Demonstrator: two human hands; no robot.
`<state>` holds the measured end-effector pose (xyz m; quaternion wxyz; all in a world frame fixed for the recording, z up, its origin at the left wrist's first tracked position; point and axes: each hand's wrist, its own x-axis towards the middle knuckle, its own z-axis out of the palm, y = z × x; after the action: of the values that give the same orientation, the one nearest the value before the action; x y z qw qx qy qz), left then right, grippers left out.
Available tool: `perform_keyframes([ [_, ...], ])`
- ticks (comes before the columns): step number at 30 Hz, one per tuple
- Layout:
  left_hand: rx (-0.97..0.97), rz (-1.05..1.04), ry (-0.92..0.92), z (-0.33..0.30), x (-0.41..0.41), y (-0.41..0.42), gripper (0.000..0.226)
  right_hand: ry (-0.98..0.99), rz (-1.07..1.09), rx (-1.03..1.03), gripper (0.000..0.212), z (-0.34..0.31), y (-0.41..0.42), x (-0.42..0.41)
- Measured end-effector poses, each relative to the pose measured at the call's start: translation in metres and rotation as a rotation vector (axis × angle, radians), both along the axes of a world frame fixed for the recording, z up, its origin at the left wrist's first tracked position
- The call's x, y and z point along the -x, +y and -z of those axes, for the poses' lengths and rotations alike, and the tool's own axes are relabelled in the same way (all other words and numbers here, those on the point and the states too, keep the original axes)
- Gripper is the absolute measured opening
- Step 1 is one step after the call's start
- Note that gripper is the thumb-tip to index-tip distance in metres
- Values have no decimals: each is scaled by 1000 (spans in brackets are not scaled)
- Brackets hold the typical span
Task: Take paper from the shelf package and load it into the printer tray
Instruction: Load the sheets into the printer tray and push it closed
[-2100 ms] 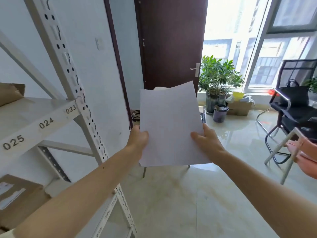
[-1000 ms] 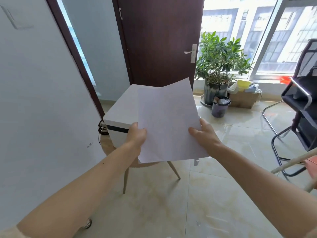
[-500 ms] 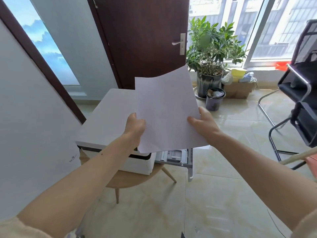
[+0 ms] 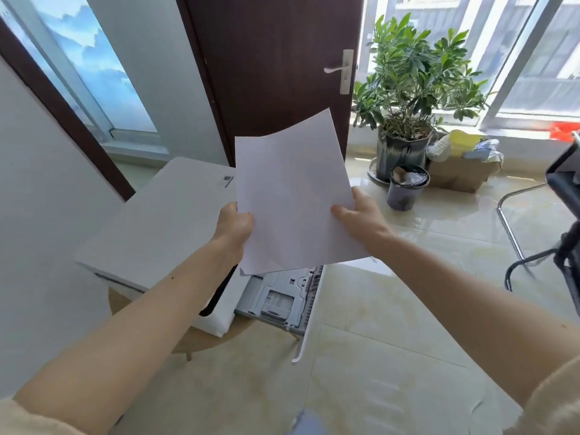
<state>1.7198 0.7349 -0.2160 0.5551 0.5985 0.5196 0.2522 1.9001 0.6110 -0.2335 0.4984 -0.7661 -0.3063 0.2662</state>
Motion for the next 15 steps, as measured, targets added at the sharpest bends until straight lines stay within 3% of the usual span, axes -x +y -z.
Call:
perform_keyframes([
  [15, 12, -195, -51, 2, -80, 72, 24, -26, -193, 1, 17, -3, 107, -97],
])
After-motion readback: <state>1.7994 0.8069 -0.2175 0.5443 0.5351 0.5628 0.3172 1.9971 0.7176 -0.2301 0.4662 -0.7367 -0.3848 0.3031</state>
